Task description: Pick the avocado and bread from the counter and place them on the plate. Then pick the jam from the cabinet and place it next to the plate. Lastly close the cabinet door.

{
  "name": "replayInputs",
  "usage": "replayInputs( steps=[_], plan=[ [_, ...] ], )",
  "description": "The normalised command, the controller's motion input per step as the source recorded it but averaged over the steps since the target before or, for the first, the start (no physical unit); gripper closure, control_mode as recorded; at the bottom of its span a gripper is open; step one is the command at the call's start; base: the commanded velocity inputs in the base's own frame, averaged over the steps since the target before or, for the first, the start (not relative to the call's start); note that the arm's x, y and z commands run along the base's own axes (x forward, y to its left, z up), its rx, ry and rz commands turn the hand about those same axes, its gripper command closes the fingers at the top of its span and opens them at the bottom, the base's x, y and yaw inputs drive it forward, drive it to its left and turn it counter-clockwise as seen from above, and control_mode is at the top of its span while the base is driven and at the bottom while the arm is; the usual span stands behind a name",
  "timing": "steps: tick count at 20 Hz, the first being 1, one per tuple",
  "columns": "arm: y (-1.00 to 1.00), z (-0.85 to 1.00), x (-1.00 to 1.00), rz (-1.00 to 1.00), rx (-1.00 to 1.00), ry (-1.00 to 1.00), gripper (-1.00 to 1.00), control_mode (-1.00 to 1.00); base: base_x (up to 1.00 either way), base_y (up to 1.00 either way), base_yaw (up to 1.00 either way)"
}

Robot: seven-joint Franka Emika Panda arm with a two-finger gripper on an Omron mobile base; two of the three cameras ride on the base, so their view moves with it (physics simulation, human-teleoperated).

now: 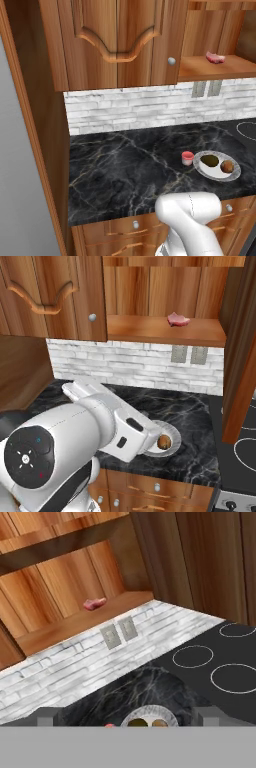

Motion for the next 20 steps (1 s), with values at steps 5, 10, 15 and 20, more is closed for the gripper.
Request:
replayInputs(
  steps=[5, 10, 15, 20],
  plan=[
    [0.0, -0.06, -0.44, 0.0, 0.01, -0.02, -1.0, -1.0, 0.0, 0.0, 0.0],
    [0.0, -0.07, -0.32, 0.0, 0.0, -0.02, -1.0, -1.0, 0.0, 0.0, 0.0],
    [0.0, 0.0, -0.2, 0.0, 0.0, -0.02, -1.0, -1.0, 0.0, 0.0, 0.0],
    [0.0, -0.02, -0.2, 0.0, 0.0, -0.03, -1.0, -1.0, 0.0, 0.0, 0.0]
  ],
)
